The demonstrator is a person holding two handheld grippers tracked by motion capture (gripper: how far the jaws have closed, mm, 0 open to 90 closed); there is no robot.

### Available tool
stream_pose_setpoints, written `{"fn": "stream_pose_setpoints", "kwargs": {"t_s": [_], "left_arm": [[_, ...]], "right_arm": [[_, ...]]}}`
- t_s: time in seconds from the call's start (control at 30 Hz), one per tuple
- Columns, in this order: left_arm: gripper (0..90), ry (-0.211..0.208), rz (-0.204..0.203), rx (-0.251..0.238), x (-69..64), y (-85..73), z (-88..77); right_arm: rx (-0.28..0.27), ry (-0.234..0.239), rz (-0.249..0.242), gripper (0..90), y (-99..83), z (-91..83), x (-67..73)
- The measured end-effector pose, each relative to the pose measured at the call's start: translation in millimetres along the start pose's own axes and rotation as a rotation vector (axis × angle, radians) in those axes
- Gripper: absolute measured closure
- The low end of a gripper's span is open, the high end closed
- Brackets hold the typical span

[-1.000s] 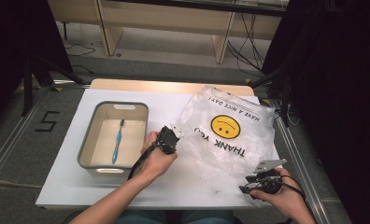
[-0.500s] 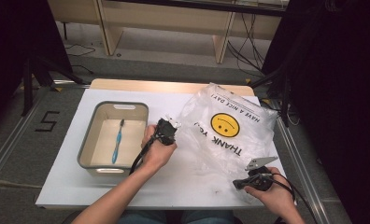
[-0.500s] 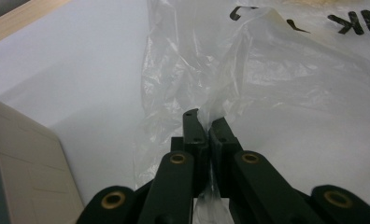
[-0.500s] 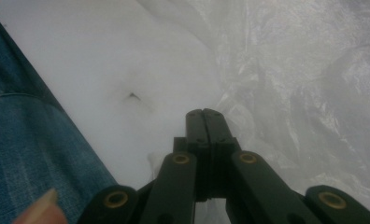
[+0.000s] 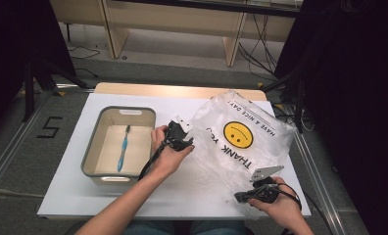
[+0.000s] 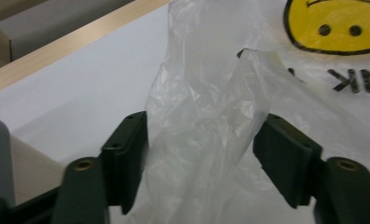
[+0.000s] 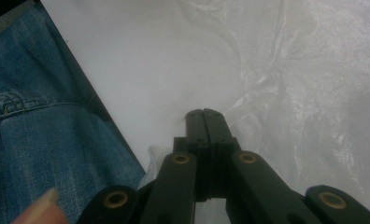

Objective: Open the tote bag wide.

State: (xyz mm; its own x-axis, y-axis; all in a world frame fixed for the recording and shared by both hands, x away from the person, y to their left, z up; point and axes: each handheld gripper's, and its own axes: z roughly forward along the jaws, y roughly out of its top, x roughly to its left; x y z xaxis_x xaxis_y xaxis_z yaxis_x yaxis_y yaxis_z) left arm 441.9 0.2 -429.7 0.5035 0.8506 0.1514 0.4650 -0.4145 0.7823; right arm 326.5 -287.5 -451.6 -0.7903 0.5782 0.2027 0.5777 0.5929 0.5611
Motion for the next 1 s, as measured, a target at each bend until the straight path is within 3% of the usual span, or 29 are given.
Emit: {"fn": "stream_pose_setpoints", "kwargs": {"t_s": [0.07,0.13,0.33,0.6,0.87,1.0], "left_arm": [[27.5,0.005,0.008,-0.014,-2.3,2.0,-4.6],[25.9,-0.004,0.009,-0.025,-3.5,3.4,-9.7],[18.0,-0.078,0.032,0.004,-3.9,2.1,-27.0],[15.8,-0.122,0.061,-0.042,0.7,-0.1,-61.2],[16.8,-0.197,0.069,-0.059,-1.0,-14.5,-80.6],[17.8,-0.226,0.081,-0.043,-3.3,-25.0,-84.2]], "right_arm": [[-0.001,0.004,0.008,90.0,0.4,-0.2,-0.2],[-0.004,0.004,0.008,90.0,0.1,-0.1,-0.7],[-0.014,0.005,0.032,89.9,-1.7,0.5,-2.9],[-0.036,-0.001,0.040,82.0,-0.7,-1.3,-2.2],[-0.192,-0.094,0.026,59.0,3.0,-10.1,-5.3],[-0.273,-0.148,0.004,49.2,6.1,-15.4,-6.5]]}}
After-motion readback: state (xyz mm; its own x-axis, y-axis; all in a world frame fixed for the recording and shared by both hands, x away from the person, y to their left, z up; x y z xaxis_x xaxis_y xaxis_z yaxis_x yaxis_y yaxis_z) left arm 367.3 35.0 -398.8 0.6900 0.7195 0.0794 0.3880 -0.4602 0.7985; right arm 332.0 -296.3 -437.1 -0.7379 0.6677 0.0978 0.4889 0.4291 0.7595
